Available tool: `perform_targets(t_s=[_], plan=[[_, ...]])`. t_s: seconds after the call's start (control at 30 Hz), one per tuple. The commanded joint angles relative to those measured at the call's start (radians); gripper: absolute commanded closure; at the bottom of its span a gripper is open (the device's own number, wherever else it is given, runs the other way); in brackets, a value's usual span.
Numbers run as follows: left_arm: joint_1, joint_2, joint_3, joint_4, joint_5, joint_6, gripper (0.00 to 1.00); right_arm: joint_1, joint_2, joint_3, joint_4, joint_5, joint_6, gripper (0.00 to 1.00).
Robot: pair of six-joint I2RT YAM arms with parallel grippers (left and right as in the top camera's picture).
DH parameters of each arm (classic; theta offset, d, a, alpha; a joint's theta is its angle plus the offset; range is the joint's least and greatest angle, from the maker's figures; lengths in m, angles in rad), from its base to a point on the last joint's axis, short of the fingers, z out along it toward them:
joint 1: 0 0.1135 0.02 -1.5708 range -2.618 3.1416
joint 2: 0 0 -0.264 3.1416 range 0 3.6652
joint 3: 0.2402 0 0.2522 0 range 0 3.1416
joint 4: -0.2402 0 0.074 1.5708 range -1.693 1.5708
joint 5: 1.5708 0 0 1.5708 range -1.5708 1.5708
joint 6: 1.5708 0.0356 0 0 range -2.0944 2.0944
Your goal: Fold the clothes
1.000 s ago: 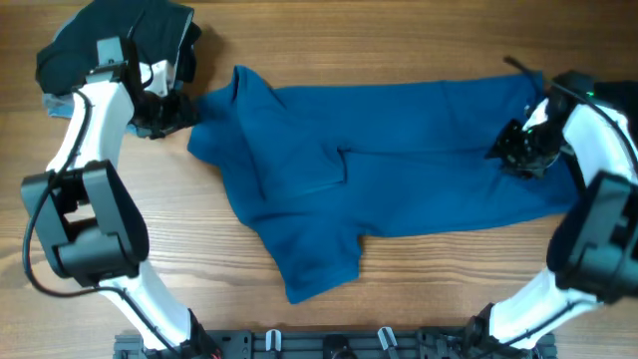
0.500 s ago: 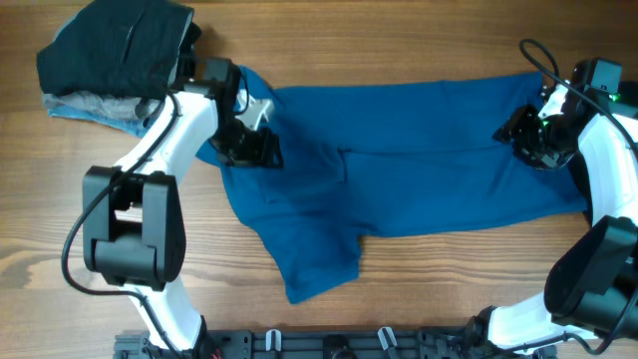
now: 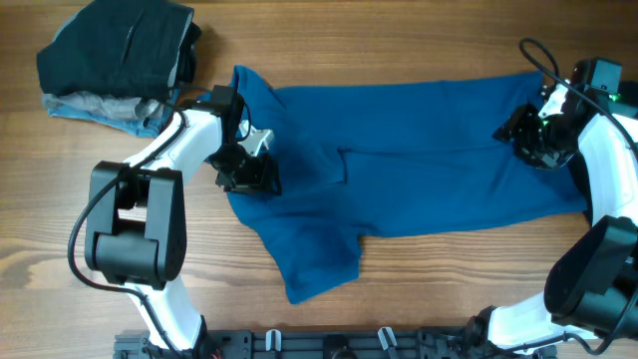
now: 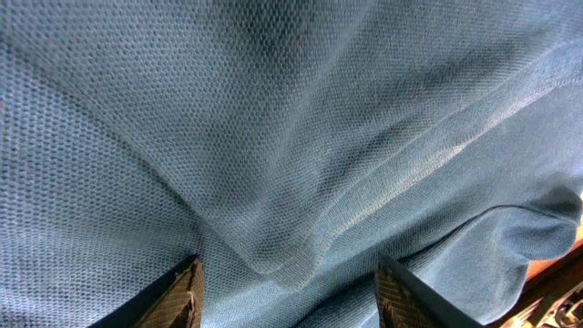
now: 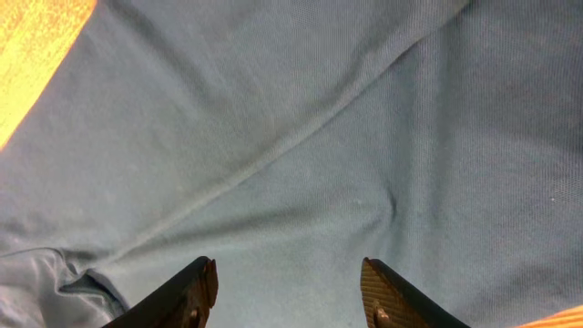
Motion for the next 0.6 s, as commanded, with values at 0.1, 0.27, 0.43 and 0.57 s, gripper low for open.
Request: perform_targets(t_s=[0.1,0.27,0.43,0.57], plan=[[-0.002,0.008,-0.006,0.030,0.042,0.004,0.43,-0.003,-0.007,-0.002,0.010,-0.016,0.006,0.45],[-0.011,0.008,-0.008,0.053,0.064,0.005,0.48,-0.003,-0.007,-0.002,0.011,-0.016,0.006,0.44],[-0.015,0.008,-0.041,0.083,0.061,0.005,0.64,-0.003,-0.007,-0.002,0.011,-0.016,0.005,0.44],[-0.015,0.008,-0.047,0.069,0.061,0.005,0.91,-0.003,-0.007,-0.002,0.013,-0.016,0.006,0.44]])
